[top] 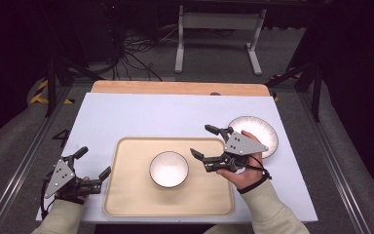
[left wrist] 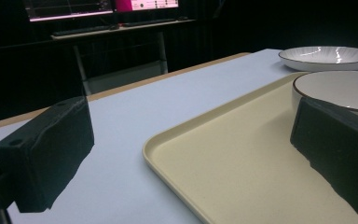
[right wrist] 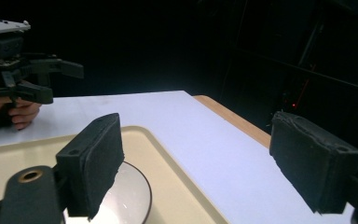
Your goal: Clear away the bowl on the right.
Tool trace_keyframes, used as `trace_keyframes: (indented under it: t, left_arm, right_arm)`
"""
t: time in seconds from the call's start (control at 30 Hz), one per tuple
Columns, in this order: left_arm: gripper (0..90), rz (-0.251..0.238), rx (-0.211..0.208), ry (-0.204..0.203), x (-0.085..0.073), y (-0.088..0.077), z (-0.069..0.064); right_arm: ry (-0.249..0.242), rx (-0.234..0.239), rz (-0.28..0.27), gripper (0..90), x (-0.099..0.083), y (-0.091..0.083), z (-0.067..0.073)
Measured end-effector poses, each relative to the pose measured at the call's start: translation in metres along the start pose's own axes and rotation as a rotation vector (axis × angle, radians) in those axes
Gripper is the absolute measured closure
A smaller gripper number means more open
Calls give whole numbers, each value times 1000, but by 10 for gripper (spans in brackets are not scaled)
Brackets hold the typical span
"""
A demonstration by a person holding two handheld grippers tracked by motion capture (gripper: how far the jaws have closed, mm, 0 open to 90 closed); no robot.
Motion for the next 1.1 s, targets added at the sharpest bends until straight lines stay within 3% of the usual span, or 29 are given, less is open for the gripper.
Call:
trace_keyframes:
  t: [0.67, 0.83, 1.1]
  left_arm:
    - [1, -5, -10, -1, 0, -1, -1]
    - [1, -8, -17, -3, 1, -1, -1]
    - [1, -7, -19, -8, 1, -1, -1]
  right_arm:
    - [-6, -108, 49, 173, -29, -35, -26]
    - [13, -145, 51, 174, -43, -43, -31]
    - [54, -154, 79, 184, -66, -48, -30]
Point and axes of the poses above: each handheld gripper's, and its own axes: y roughly forward along the jaws, x roughly out of its top, z roughly to its left, the point moved 9 cm from there along y, roughly forward along the jaws, and after that the axes turned 8 degrees about -y, right-handed, at the moved point
